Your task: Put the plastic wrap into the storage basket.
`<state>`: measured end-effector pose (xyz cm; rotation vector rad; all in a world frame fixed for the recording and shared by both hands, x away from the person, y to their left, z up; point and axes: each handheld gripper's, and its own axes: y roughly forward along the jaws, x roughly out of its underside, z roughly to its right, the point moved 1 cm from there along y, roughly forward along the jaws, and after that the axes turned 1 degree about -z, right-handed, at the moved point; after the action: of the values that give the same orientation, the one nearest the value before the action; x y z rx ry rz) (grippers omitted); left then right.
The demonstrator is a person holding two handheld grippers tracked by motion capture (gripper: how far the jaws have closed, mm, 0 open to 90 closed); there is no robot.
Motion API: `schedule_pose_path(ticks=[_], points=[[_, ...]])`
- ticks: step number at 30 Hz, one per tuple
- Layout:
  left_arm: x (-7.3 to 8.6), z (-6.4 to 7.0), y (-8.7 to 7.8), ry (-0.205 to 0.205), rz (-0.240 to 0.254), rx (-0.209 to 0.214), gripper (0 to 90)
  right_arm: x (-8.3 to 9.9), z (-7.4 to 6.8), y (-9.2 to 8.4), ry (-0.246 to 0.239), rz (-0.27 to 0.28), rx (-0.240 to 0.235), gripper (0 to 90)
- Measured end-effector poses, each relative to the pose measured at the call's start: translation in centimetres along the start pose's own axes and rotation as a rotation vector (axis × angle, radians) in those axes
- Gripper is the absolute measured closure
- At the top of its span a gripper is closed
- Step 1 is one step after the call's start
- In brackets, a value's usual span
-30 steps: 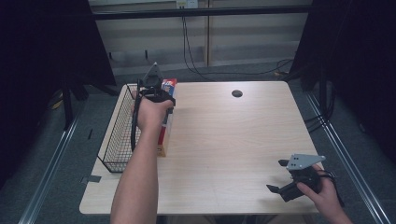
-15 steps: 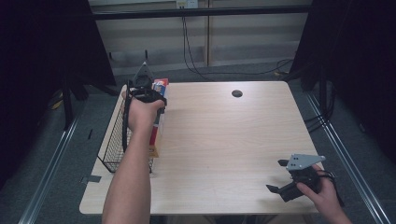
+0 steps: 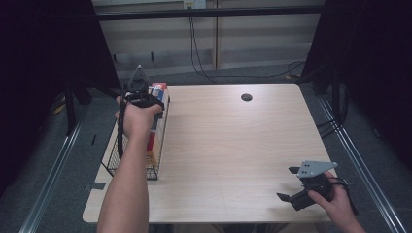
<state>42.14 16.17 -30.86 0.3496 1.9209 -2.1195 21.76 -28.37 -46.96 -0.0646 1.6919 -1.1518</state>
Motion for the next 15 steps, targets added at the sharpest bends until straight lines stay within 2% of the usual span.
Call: schedule_pose_path(ticks=[9,11,13,15], points=[[0.3,-1.2,-0.1,-0.019,-0.004,-0.005,44.2,0.0,0.0,0.0,-0.003,0.002,0.0,1.7],[0.3,-1.5,-0.1,-0.013,-0.006,-0.007,44.2,-0.1,-0.1,0.0,-0.003,0.001,0.005,1.8],[0.4,-1.6,-0.1,-0.035,0.0,-0.013,44.2,-0.1,0.0,0.0,-0.005,0.003,0.002,1.7],[0.4,-1.8,-0.1,-0.024,-0.002,-0.012,44.2,-0.1,-0.1,0.0,-0.001,0.0,0.0,1.7]])
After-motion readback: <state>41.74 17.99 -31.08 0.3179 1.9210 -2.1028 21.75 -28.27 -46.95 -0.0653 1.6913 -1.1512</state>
